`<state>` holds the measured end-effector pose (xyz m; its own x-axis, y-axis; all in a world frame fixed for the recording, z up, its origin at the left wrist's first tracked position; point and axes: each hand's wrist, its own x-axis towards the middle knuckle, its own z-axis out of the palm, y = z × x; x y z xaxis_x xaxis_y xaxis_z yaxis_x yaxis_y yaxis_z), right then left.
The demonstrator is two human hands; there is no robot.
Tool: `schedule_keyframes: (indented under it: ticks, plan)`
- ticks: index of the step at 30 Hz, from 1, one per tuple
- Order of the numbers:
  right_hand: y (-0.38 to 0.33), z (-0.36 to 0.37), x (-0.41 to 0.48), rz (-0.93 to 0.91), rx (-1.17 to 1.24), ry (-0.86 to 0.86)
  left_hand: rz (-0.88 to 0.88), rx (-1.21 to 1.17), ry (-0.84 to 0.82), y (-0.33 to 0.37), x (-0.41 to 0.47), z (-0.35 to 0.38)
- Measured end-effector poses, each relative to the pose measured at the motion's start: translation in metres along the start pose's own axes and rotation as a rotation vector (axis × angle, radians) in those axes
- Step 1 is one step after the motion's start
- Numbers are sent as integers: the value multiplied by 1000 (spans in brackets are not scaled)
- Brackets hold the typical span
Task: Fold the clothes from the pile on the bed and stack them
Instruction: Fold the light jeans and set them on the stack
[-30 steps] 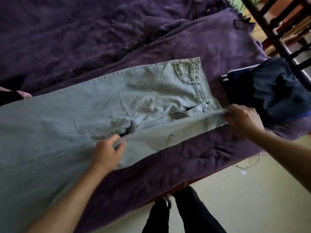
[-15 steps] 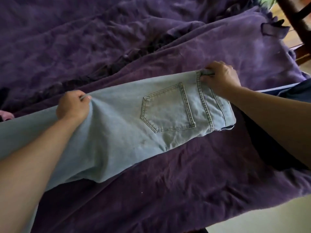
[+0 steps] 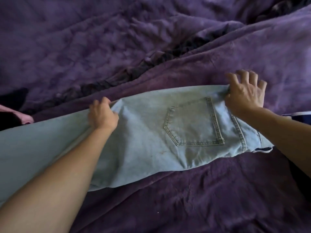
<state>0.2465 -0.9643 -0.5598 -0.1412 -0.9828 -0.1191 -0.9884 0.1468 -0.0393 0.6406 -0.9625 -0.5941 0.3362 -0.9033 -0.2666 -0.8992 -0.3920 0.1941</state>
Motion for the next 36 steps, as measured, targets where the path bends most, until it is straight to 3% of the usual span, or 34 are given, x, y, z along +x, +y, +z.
schedule_keyframes:
  ticks: [3,5,9,14,16,20,23,27,30,33,36]
  plan:
    - [-59,-20,-25,-176,56,11,69,91,3,-42,-40,-25]
    - [-110,-23,-51,-265,152,-85,98,163,-26,-81,-71,-37]
    - [-215,-9,-107,-258,382,-342,145,261,-112,-167,-131,-44]
    - [-325,31,-165,-227,460,-402,212,347,-174,-278,-181,-53]
    - [-366,46,-173,-48,578,-434,228,349,-204,-320,-187,-64]
    - [-427,57,-170,636,1074,-416,122,73,-178,-380,-167,-106]
    - [-457,52,-161,767,1238,-312,61,-120,-18,-402,-113,-151]
    - [-497,17,-127,716,1410,-247,43,-252,22,-419,-8,-199]
    - [-525,-5,-112,572,1390,-302,-115,-442,138,-442,47,-213]
    - [-547,-3,-136,291,1016,-274,-263,-503,221,-465,44,-201]
    - [-554,26,-186,-140,484,-201,-325,-503,64,-476,-4,-164]
